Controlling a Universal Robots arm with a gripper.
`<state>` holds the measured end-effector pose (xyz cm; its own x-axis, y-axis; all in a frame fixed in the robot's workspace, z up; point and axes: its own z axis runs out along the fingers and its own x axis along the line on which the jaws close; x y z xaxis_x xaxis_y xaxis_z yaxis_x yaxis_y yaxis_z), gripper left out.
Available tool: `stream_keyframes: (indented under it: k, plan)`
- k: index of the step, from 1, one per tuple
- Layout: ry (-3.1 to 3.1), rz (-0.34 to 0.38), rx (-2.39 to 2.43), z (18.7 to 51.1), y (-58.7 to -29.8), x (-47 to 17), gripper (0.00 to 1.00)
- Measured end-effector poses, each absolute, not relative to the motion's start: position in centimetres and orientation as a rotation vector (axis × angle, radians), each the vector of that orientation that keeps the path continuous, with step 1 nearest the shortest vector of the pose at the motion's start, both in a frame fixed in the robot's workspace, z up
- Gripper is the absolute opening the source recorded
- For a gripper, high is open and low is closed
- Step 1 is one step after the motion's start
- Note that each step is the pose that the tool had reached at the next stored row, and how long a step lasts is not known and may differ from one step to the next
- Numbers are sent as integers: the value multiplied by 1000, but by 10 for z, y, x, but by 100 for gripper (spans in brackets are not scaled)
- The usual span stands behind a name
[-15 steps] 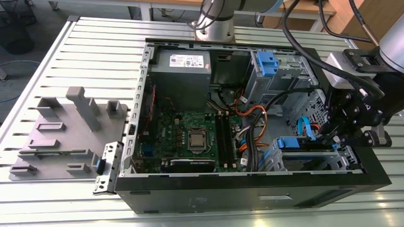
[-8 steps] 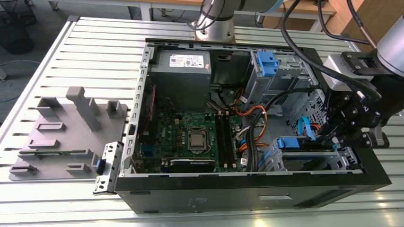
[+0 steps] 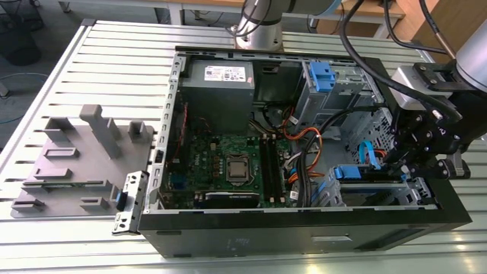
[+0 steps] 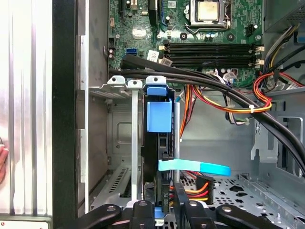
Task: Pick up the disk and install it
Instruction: 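Insert the second disk wire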
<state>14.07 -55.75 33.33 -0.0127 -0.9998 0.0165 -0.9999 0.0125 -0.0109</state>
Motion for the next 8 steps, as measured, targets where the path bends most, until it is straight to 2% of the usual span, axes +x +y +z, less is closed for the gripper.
stream_keyframes:
  k: [8]
  plan:
    - [-2232,30,2204,333,-558,141,30]
